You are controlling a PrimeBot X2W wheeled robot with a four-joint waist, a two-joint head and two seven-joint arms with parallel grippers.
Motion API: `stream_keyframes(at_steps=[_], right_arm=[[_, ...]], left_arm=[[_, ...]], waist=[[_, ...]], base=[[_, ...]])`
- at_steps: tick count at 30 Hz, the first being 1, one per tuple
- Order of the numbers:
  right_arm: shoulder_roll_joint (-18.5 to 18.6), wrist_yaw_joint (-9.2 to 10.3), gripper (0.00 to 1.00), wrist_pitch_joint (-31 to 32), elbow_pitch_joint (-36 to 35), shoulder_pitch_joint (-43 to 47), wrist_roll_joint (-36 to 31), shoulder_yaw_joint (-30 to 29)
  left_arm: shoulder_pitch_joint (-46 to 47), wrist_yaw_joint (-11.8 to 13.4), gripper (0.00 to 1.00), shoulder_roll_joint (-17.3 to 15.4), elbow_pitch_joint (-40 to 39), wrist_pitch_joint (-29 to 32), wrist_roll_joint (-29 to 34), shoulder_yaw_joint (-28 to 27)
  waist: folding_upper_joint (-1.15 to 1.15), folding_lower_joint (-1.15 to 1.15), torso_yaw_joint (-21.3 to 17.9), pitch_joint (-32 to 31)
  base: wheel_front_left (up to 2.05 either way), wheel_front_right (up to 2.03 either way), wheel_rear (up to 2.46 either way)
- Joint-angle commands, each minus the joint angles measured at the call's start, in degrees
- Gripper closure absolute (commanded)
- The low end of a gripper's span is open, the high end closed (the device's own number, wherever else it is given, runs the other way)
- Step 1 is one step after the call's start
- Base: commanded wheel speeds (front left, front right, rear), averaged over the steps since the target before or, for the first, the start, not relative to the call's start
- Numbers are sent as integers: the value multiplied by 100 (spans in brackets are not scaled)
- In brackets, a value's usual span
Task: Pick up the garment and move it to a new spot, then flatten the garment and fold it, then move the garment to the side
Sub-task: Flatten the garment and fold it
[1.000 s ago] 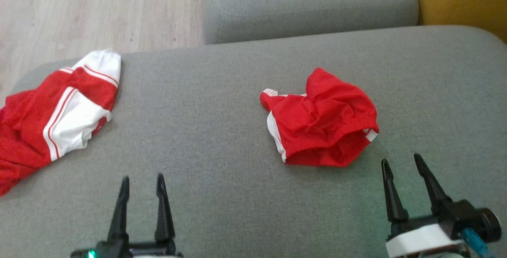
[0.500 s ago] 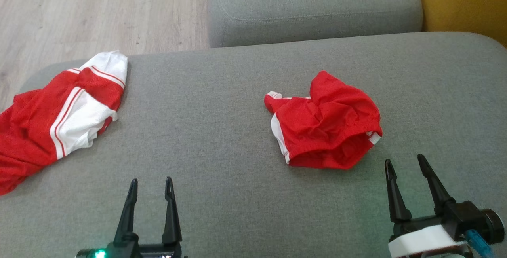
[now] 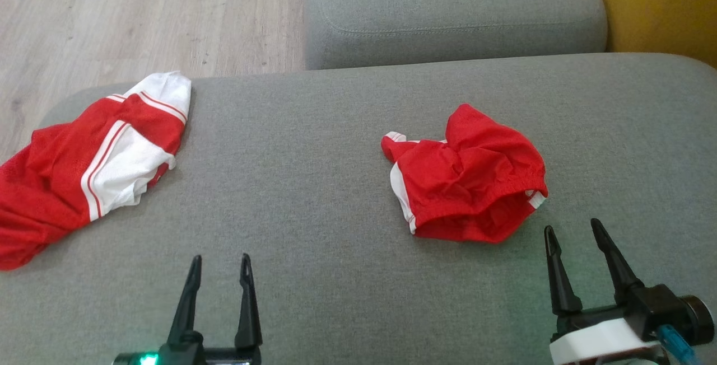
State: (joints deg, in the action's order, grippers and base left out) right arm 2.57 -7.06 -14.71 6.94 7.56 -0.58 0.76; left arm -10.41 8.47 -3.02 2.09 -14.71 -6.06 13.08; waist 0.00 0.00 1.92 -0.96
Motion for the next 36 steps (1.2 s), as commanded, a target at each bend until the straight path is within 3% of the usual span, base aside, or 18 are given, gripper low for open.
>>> stream_keyframes(at_steps=[1, 6, 9, 18, 22, 26, 31, 36], right_arm=[[31, -43, 0, -29, -167, -207, -3, 111], [31, -43, 0, -29, -173, -250, 341, -143], [31, -43, 0, -29, -182, -318, 391, -162], [31, -43, 0, -29, -299, -564, 504, -107], [31, -43, 0, -29, -425, -662, 510, 35], [31, -43, 0, -29, -499, -745, 574, 115], [31, -43, 0, -29, -559, -873, 800, 207], [31, -43, 0, -29, -595, -1005, 954, 316]], left_arm=[[213, -24, 0, 14, -132, -29, 55, -122], [337, -30, 0, 14, -43, -29, 212, 71], [454, -158, 0, 14, 20, -29, 60, 284], [1353, -875, 0, 14, 308, -29, 245, 1163], [1875, -1293, 0, 14, 1023, -29, -75, 1775], [2660, -1489, 0, 14, 1858, -25, -447, 2563], [3675, -1458, 0, 14, 2543, 207, -988, 3373], [4450, -937, 0, 14, 3178, 429, -1376, 3813]], waist=[[0, 0, -10, 0], [0, 0, -177, 65], [0, 0, -406, 120], [0, 0, -1318, 580], [0, 0, -1708, 798], [0, 0, -2049, 999], [0, 0, -2427, 1257], [0, 0, -2717, 1527]], base=[[0, 0, 0], [0, 0, 0], [0, 0, 0], [0, 0, 0], [0, 0, 0], [0, 0, 0], [0, 0, 0], [0, 0, 0]])
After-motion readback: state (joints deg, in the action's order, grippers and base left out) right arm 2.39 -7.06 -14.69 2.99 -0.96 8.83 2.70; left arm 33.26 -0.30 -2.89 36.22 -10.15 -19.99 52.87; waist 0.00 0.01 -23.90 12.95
